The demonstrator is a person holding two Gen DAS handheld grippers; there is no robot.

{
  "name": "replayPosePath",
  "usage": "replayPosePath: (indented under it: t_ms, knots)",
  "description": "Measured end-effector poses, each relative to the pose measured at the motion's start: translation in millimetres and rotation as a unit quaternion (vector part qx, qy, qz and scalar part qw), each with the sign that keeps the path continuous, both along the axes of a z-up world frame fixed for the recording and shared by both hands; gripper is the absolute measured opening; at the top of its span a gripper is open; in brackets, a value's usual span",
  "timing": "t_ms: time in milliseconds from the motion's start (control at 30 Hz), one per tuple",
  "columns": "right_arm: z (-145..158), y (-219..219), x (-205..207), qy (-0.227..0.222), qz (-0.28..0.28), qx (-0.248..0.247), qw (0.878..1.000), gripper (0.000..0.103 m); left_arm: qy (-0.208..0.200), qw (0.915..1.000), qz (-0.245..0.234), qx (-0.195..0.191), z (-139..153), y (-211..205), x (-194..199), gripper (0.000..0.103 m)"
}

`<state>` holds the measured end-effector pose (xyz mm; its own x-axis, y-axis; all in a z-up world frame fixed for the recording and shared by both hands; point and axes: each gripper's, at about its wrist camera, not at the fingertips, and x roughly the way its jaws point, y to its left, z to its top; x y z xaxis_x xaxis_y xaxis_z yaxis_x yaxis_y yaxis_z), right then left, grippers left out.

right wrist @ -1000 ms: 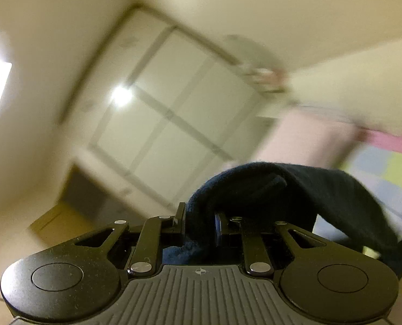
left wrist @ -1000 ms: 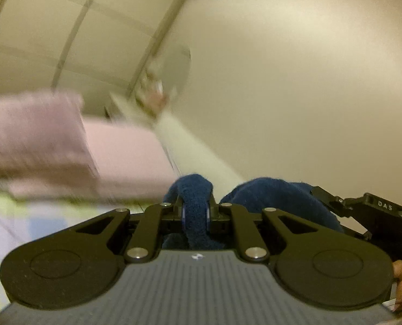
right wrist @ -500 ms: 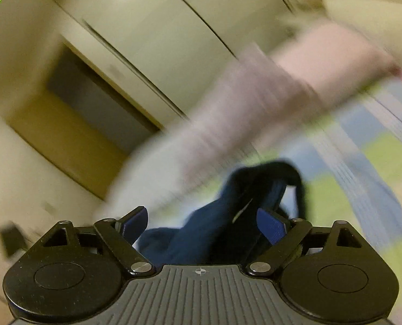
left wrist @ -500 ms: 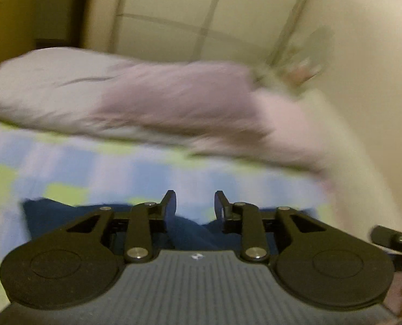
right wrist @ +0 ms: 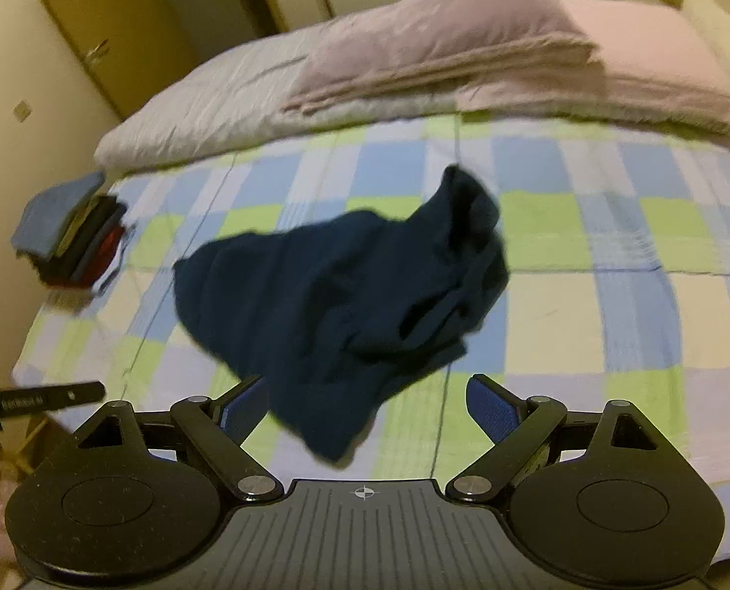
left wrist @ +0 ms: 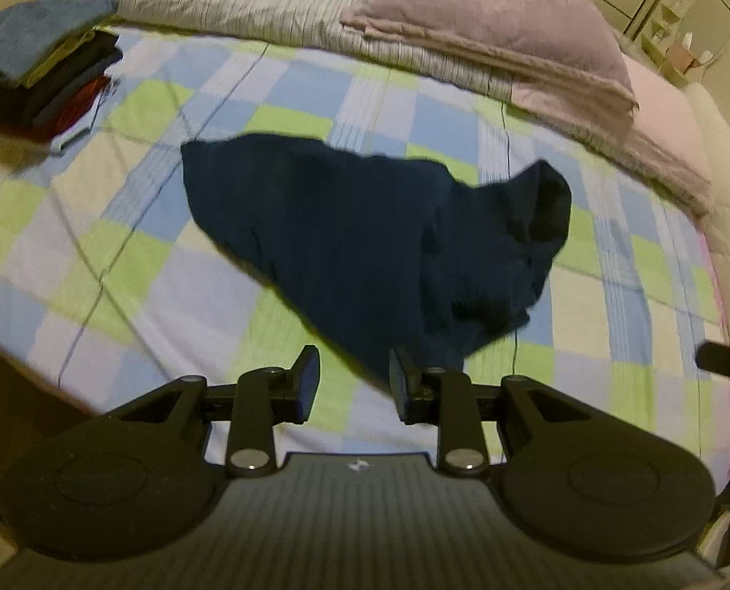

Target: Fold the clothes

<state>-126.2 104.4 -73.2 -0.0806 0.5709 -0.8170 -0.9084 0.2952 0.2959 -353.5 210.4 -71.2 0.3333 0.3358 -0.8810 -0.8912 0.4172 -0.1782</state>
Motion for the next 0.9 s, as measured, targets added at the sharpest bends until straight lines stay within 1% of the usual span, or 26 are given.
replayPosePath:
  t_ms: [167,233,333,433,533,700,900]
  knots:
    - [6.4,-24.1,4.8,-0.027,0.031,-0.007,0.999,0.09,-0.002,0.9996,-0.023,0.015,3.2,-44.8,18.3,0.028]
    - [1.2,-39.5,9.1,-0.023,0.033,-0.012,0.999,0.09,0.003,0.9994,-0.027,0.022,2.0,-62.0,28.4,0.029]
    - [-6.3,-63.6,10.1,-0.019,0.035,-0.028,0.999,0.09,0.014,0.9992,-0.03,0.023,-2.7,-88.9,36.5,0.029]
    - [-14.4,-87.1,7.4,-0.011,0.045,-0.039,0.998,0.09,0.031,0.9987,-0.035,0.022,-7.5,-118.6,38.2,0.031]
    - [-23.4,-104.0,2.9,-0.007,0.056,-0.05,0.997,0.09,0.052,0.998,-0.029,0.021,-15.5,-145.1,35.9,0.031]
    - [-34.4,-121.9,-2.9,-0.006,0.07,-0.059,0.996,0.09,0.064,0.9975,-0.024,0.016,-18.8,-171.7,27.4,0.031]
    - [-29.0,-125.3,-2.6,-0.012,0.079,-0.043,0.996,0.09,0.073,0.9966,-0.015,0.036,-8.8,-176.6,22.2,0.032]
